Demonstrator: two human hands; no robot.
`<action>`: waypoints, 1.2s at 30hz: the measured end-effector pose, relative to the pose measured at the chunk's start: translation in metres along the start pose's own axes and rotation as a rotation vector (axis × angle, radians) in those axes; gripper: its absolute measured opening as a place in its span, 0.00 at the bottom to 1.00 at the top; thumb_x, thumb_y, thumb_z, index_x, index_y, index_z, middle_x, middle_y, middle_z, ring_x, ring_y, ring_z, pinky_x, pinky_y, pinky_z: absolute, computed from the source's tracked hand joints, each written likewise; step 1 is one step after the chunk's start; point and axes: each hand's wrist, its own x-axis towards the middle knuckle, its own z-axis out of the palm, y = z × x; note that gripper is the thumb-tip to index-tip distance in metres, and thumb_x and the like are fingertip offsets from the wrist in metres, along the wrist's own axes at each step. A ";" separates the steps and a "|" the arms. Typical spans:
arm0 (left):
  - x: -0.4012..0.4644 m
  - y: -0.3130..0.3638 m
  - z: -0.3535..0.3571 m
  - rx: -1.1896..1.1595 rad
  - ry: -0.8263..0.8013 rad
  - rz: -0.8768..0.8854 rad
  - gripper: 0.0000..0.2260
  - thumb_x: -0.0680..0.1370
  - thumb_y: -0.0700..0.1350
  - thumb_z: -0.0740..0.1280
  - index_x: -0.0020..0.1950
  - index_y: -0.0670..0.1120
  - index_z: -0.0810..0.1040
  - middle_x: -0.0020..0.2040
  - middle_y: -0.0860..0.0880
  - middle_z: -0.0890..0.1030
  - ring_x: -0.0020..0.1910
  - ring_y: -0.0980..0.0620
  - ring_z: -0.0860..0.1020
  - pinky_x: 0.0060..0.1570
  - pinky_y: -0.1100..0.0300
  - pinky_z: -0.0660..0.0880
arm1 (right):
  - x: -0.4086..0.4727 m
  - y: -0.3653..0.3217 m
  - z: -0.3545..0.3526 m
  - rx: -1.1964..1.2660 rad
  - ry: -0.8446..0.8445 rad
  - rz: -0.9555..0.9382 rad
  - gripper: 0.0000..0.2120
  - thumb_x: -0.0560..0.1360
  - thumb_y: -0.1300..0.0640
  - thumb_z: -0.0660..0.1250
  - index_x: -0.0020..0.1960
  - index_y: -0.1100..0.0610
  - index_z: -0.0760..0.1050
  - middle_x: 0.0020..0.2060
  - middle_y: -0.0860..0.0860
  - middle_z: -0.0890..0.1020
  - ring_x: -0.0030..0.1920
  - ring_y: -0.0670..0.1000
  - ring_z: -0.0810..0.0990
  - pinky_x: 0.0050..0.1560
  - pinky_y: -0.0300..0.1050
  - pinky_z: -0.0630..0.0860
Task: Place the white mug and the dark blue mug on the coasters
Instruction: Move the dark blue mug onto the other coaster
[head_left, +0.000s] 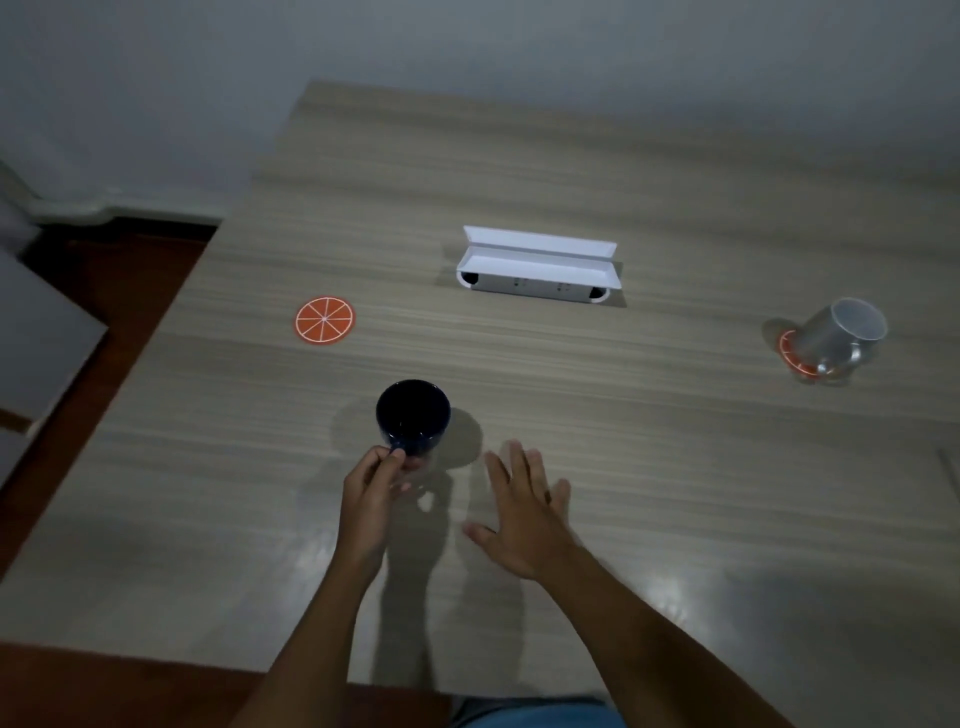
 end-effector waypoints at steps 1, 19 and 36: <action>0.007 0.003 -0.006 -0.010 0.020 0.002 0.10 0.80 0.42 0.64 0.39 0.46 0.77 0.44 0.42 0.84 0.52 0.42 0.82 0.53 0.47 0.74 | 0.005 -0.005 0.002 0.004 -0.023 0.024 0.47 0.74 0.28 0.56 0.80 0.45 0.34 0.80 0.52 0.31 0.79 0.59 0.30 0.74 0.75 0.38; 0.107 0.033 -0.037 -0.155 0.182 0.018 0.09 0.79 0.38 0.62 0.40 0.47 0.75 0.40 0.47 0.83 0.47 0.47 0.81 0.56 0.51 0.74 | 0.013 -0.004 0.017 -0.020 -0.052 0.070 0.49 0.69 0.20 0.48 0.76 0.39 0.26 0.75 0.47 0.21 0.74 0.55 0.20 0.71 0.74 0.30; 0.205 0.070 -0.046 -0.134 0.275 0.042 0.06 0.73 0.37 0.61 0.37 0.45 0.73 0.37 0.46 0.78 0.42 0.47 0.80 0.45 0.58 0.74 | 0.014 -0.003 0.015 0.016 -0.057 0.077 0.49 0.69 0.20 0.50 0.76 0.36 0.27 0.75 0.44 0.21 0.73 0.53 0.18 0.71 0.72 0.27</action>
